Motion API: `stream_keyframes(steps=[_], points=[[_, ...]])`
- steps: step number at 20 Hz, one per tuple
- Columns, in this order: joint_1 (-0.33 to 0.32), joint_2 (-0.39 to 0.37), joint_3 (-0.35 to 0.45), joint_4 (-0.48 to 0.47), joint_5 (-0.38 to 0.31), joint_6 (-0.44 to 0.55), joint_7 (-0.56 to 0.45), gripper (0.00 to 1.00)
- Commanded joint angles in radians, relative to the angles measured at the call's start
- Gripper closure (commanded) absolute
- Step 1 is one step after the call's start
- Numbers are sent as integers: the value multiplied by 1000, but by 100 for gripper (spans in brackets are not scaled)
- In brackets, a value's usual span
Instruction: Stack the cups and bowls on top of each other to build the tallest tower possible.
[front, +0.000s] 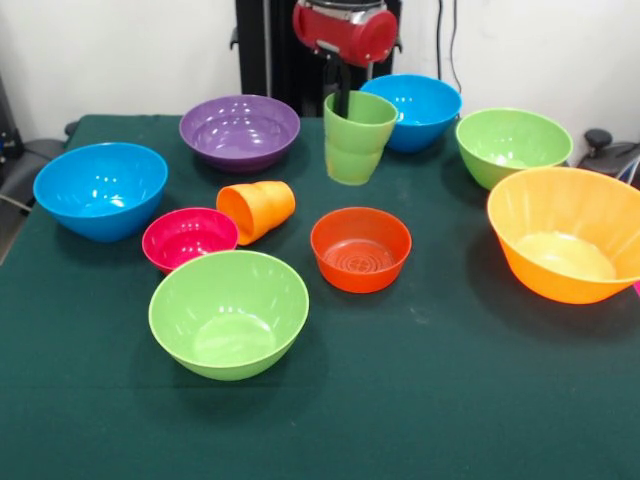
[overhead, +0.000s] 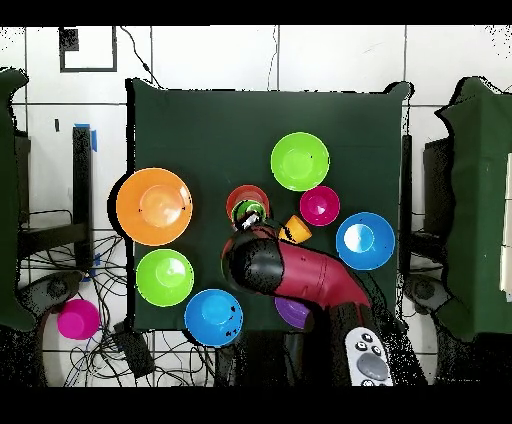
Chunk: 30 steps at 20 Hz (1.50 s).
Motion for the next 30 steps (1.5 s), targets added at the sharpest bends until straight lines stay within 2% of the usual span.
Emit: stream_keyframes(steps=[1, 4, 8, 14, 18, 20, 23, 26, 30], points=[[-7, 88, 22, -162, 8, 156, 33, 100], [-11, 89, 32, -175, -2, 134, 25, 100], [41, 87, -16, -209, -9, 162, 63, 100], [82, 100, -46, -233, 4, 185, 88, 100], [89, 123, -38, -187, 43, 161, 124, 100], [110, 117, -40, -131, 89, 195, 175, 100], [129, 114, -41, -99, 131, 231, 201, 100], [135, 129, -47, -103, 154, 259, 190, 100], [126, 161, -49, -123, 160, 231, 152, 100]])
